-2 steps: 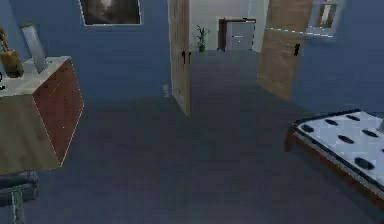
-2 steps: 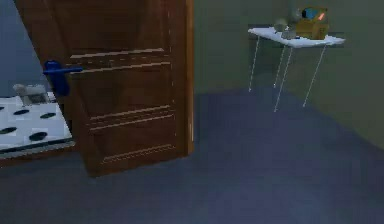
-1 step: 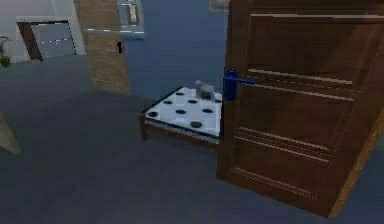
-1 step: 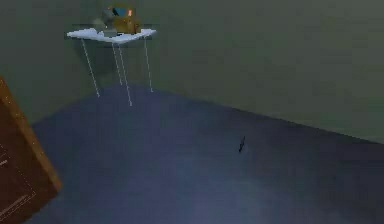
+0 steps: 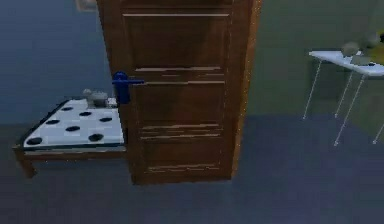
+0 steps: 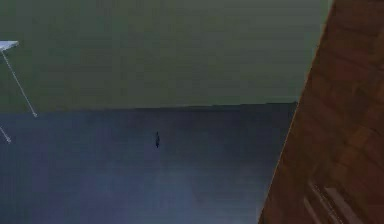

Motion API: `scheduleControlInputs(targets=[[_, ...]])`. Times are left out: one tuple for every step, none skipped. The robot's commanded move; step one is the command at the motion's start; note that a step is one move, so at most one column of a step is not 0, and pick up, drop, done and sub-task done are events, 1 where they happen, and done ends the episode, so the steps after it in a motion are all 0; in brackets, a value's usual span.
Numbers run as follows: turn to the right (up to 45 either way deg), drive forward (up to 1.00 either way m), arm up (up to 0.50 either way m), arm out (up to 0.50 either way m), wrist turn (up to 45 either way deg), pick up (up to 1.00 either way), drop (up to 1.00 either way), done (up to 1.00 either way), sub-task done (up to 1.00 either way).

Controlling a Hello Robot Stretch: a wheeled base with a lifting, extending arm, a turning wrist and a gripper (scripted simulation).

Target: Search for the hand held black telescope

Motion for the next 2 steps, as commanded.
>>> scheduleControlInputs(targets=[[0.0,0.20,0.00,0.00,0.0,0.00,0.00,0.00,0.00],[-45.0,0.00,0.00,0.00,0.0,0.00,0.00,0.00,0.00]])
